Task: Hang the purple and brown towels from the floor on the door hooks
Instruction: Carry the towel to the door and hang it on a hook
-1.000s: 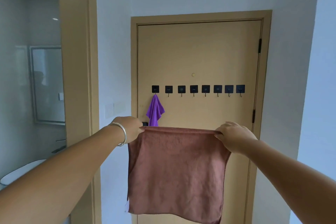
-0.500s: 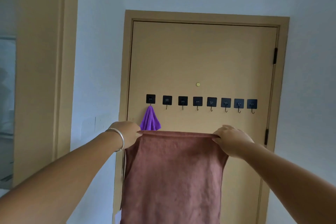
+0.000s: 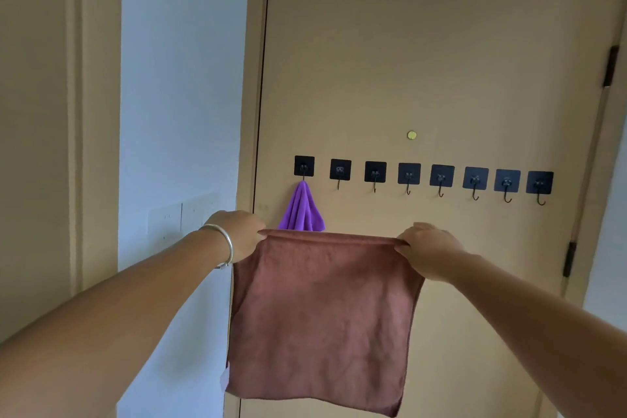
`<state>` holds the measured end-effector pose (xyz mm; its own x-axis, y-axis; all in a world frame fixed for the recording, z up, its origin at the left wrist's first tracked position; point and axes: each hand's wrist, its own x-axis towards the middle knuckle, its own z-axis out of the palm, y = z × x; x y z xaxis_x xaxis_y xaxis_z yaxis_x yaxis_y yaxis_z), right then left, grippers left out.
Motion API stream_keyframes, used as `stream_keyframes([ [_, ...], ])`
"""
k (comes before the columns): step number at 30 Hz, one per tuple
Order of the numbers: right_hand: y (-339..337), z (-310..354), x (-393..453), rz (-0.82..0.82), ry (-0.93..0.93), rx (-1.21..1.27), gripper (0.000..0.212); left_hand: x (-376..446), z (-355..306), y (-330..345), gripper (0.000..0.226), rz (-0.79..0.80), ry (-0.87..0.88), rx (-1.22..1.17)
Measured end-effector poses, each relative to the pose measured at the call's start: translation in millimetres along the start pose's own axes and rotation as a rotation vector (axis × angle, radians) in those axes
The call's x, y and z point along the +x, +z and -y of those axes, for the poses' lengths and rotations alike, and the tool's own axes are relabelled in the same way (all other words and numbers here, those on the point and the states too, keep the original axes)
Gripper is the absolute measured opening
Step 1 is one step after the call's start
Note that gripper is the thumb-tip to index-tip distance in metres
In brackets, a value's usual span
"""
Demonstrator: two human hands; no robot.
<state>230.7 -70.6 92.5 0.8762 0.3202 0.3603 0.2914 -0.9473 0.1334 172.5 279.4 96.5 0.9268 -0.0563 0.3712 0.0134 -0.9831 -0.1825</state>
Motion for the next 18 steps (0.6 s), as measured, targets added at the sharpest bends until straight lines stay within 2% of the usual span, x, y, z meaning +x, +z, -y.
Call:
stream_keyframes([
  [7, 30.7, -18.4, 89.8, -0.036, -0.025, 0.046, 0.038, 74.6, 1.9, 28.3, 0.03, -0.001, -0.008, 0.02],
  [14, 59.9, -49.7, 167.4, -0.045, -0.014, 0.11, 0.037, 155.6, -3.9, 57.9, 0.033, -0.046, -0.032, -0.106],
  [16, 66.1, -57.9, 184.8, -0.06, 0.0, 0.167, 0.034, 173.2, -8.2, 67.6, 0.033, -0.09, -0.03, -0.199],
  [18, 70.5, -64.4, 200.6, -0.098, 0.012, 0.273, 0.029, 188.9, -12.3, 75.6, 0.035, -0.159, -0.024, -0.391],
])
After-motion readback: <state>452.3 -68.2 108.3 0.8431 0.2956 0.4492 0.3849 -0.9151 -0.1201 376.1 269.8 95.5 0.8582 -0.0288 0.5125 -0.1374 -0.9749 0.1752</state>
